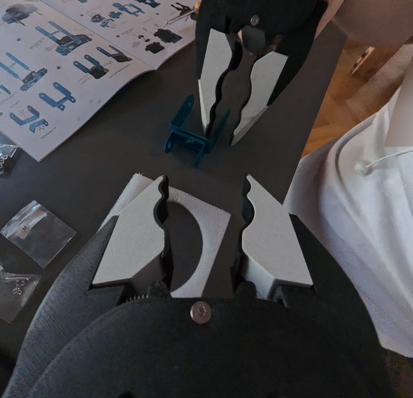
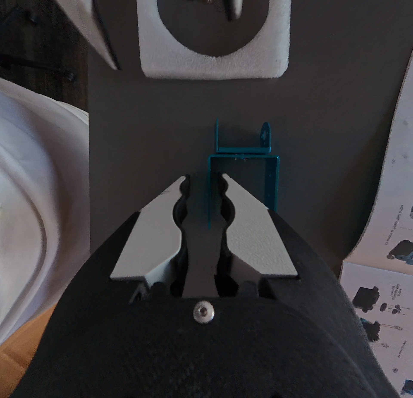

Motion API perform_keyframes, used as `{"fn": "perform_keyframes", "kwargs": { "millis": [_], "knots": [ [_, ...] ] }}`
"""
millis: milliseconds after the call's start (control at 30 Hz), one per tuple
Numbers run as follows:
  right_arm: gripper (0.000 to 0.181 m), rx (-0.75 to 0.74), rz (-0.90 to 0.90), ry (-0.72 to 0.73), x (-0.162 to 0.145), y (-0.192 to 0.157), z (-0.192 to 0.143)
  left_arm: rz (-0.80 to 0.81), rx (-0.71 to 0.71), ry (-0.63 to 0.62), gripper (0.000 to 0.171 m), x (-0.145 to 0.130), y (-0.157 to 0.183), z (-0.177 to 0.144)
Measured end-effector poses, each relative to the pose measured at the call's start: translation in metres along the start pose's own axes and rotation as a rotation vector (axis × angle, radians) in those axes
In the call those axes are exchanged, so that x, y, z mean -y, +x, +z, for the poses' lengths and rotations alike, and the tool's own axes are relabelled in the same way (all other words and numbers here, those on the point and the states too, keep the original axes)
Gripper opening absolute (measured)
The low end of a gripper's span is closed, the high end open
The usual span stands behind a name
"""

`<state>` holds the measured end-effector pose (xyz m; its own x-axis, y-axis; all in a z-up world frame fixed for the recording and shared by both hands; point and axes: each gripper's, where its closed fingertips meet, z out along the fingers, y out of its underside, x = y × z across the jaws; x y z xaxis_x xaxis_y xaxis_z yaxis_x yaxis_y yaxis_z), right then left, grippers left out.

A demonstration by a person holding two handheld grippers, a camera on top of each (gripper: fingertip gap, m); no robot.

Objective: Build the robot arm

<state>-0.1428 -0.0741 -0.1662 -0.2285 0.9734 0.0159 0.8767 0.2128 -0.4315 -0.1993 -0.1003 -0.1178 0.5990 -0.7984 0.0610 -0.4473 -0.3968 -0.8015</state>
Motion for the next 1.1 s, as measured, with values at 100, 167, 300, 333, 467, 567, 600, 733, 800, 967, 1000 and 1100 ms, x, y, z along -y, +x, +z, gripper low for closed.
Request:
{"fn": "perform_keyframes", "kwargs": {
  "millis": [100, 167, 300, 333, 467, 567, 600, 733, 800, 967, 1000, 1100],
  "knots": [
    [0.031, -0.024, -0.02, 0.043, -0.003, -0.003, -0.009, 0.075, -0.043, -0.084, 0.064, -0.002, -0.01, 0.014],
    [0.034, -0.013, 0.012, 0.166, 0.001, -0.006, -0.023, 0.111, -0.068, -0.123, 0.064, 0.0, -0.018, 0.023],
    [0.058, -0.127, 0.085, 0.386, -0.012, 0.019, -0.05, 0.202, -0.134, -0.189, 0.064, 0.002, -0.023, 0.036],
    [0.06, -0.142, 0.087, 0.407, -0.021, 0.024, -0.051, 0.222, -0.154, -0.2, 0.063, 0.002, -0.022, 0.039],
    [0.055, -0.093, 0.114, 0.442, -0.04, 0.029, -0.035, 0.284, -0.191, -0.245, 0.059, -0.001, -0.025, 0.051],
    [0.056, -0.054, 0.107, 0.458, -0.039, 0.024, -0.03, 0.308, -0.203, -0.261, 0.058, -0.003, -0.027, 0.055],
    [0.056, -0.053, 0.111, 0.46, -0.039, 0.025, -0.029, 0.31, -0.209, -0.26, 0.057, -0.002, -0.027, 0.055],
    [0.054, -0.05, 0.12, 0.465, -0.04, 0.029, -0.027, 0.317, -0.218, -0.26, 0.052, -0.002, -0.028, 0.056],
    [0.052, -0.048, 0.113, 0.466, -0.039, 0.029, -0.026, 0.319, -0.221, -0.26, 0.05, -0.002, -0.028, 0.057],
    [0.047, -0.045, 0.088, 0.462, -0.038, 0.027, -0.024, 0.326, -0.234, -0.256, 0.045, -0.001, -0.026, 0.06],
    [0.047, -0.045, 0.085, 0.462, -0.038, 0.027, -0.023, 0.327, -0.237, -0.255, 0.045, -0.001, -0.025, 0.06],
    [0.047, -0.04, 0.081, 0.452, -0.038, 0.027, -0.022, 0.324, -0.248, -0.256, 0.043, 0.0, -0.022, 0.062]
  ]
}}
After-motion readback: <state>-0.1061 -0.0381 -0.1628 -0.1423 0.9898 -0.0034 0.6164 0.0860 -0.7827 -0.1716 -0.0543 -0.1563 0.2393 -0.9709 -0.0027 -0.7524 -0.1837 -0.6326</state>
